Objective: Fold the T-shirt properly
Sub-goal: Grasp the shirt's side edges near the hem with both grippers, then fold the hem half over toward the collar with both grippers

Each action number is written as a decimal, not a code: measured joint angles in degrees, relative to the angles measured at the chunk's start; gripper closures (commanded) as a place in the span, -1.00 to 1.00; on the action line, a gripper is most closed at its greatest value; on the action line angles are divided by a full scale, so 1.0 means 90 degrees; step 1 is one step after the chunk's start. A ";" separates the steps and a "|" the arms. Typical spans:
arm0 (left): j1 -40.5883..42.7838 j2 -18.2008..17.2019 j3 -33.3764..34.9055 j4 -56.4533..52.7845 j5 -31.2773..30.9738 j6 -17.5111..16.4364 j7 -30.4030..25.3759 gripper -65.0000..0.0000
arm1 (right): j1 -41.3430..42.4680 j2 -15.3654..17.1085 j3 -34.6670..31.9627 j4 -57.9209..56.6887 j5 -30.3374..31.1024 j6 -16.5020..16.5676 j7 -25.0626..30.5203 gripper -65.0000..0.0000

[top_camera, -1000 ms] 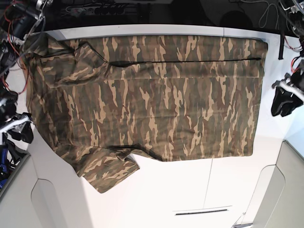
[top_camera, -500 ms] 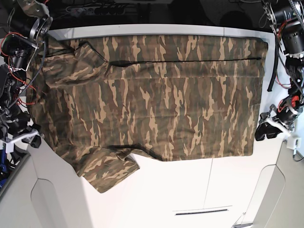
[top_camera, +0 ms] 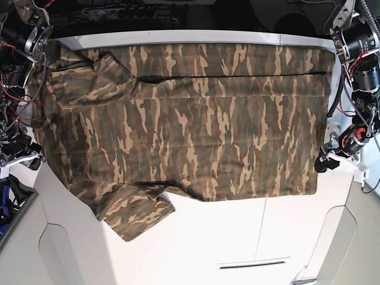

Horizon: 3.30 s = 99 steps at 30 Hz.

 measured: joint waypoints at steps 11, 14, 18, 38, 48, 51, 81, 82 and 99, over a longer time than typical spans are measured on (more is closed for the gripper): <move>-0.0063 0.0444 -0.0012 -0.0029 -0.0114 -0.0029 -0.0100 -0.20 | 0.0051 -0.0265 0.0005 -0.0221 0.0097 0.0204 0.0226 0.20; -0.0061 0.0493 -0.0012 -0.0029 -0.0121 -0.0027 -0.0104 -0.20 | 0.0066 -0.0345 -0.0010 -0.0221 0.0250 0.0546 0.0194 0.20; -0.0063 0.0529 -0.0012 -0.0029 -0.0141 -0.0027 -0.0104 -0.20 | 0.0066 -0.0391 -0.0406 -0.0228 0.0391 0.0665 0.0209 0.20; -0.0049 0.0563 -0.0012 -0.0032 -0.0073 -0.0024 0.0000 1.00 | 0.0100 -0.0372 -0.1936 -0.0177 0.0498 0.0826 0.0321 1.00; -0.0051 0.0168 -0.0007 0.0624 -0.1241 -0.0321 0.1445 1.00 | -0.0024 -0.0333 -0.1974 0.0855 0.0845 0.0889 -0.1258 1.00; -0.0034 0.0153 -0.0005 0.1059 -0.1520 -0.0362 0.2108 1.00 | -0.0027 -0.0175 -0.1977 0.1236 0.1246 0.0889 -0.1736 1.00; 0.2790 -0.0306 0.0000 0.5013 -0.1812 -0.0396 0.2732 1.00 | -0.1775 0.0491 -0.1875 0.3198 0.2120 0.0896 -0.2416 1.00; 0.2890 -0.0304 0.0000 0.5095 -0.1785 -0.0398 0.2735 1.00 | -0.1834 0.0491 -0.1846 0.3198 0.2120 0.0896 -0.2412 1.00; 0.3094 -0.0306 0.0000 0.5238 -0.1610 -0.0398 0.2664 1.00 | -0.2365 0.0471 -0.1445 0.3196 0.2123 0.0894 -0.1484 -0.03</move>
